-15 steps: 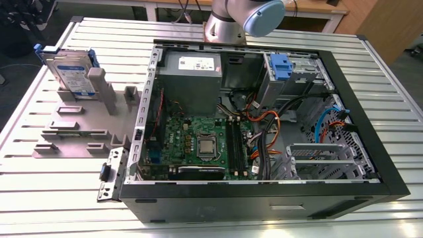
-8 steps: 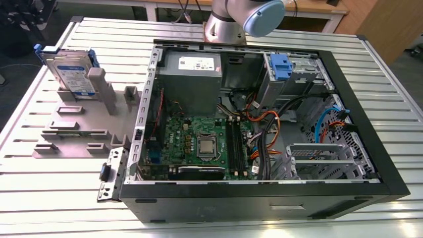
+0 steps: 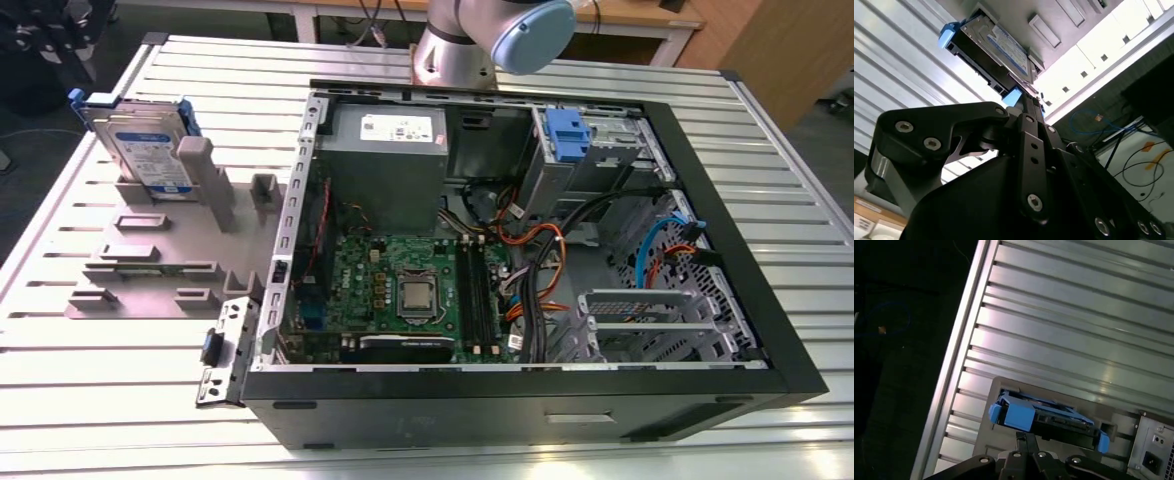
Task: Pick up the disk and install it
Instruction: 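Pick up the disk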
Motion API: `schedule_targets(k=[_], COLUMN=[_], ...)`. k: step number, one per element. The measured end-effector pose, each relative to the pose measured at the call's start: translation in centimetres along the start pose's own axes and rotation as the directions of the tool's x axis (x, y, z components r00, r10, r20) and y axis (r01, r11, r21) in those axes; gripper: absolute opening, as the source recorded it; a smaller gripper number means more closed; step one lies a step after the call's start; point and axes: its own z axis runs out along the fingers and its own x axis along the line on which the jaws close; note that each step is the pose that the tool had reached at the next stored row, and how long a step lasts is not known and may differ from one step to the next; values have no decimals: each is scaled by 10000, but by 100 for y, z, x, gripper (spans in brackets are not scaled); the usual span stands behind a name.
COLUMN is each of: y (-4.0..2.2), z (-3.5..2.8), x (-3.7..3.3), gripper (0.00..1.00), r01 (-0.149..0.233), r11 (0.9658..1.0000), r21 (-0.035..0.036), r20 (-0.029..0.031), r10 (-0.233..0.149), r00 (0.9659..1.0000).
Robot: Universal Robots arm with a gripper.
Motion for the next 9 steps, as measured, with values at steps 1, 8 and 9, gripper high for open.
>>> schedule_targets(k=[1, 8, 9], y=[0, 0, -1], z=[2, 11, 11], x=[0, 0, 1], gripper=[11, 11, 11], r01=[180, 1448, 1612], r11=[9998, 9895, 9869], r21=[-1, -18, -20], r20=[-8, -62, -69], r10=[-180, -1448, -1612], r00=[9998, 9894, 9869])
